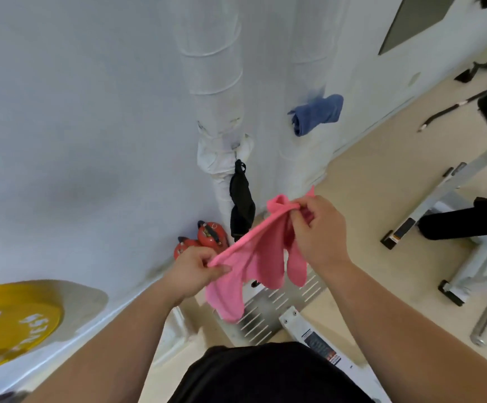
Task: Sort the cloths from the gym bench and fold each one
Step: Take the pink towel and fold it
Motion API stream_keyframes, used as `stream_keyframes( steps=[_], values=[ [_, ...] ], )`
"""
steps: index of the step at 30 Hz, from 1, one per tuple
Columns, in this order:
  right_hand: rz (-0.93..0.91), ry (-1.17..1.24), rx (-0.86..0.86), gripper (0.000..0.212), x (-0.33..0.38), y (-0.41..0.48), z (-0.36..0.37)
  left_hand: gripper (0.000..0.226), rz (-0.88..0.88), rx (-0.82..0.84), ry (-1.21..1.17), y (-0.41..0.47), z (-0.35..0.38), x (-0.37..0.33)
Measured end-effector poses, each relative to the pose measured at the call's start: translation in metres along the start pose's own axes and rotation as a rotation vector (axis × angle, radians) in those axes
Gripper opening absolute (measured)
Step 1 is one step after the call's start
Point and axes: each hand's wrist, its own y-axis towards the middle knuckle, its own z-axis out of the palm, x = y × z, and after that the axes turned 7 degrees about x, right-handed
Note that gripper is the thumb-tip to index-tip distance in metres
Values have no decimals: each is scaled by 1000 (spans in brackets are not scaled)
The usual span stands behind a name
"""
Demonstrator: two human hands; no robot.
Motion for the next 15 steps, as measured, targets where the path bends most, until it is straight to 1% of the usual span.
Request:
stream_keyframes(
  steps=[2, 4, 6, 7, 8, 9, 11, 13, 15],
  values=[
    [18, -72, -73, 10, -15, 18, -19, 33, -63, -25, -75, 3, 0, 1],
    [79, -143, -67, 16, -31, 32, -33, 31, -70, -82, -134, 3, 1, -6],
    [187, -200, 43, 30, -44, 41, -44, 24, -55, -100, -210, 3, 4, -23],
    [217, -235, 117, 35, -47, 43, -48, 19, -45, -86, -253, 4, 7, -36],
    [220, -266, 172, 35, -48, 41, -51, 14, -27, -76, -273, 4, 9, -48],
    [196, -283, 197, 32, -47, 38, -53, 10, -12, -80, -275, 5, 12, -62],
    [78, -265, 183, 25, -42, 29, -53, 7, -4, -79, -322, 8, 18, -88],
    [-86, -145, 172, 22, -30, 15, -46, 8, -12, -59, -447, 13, 27, -109],
    [-218, 18, 213, 24, -14, 1, -36, 14, -14, -81, -461, 15, 36, -127]
  ],
)
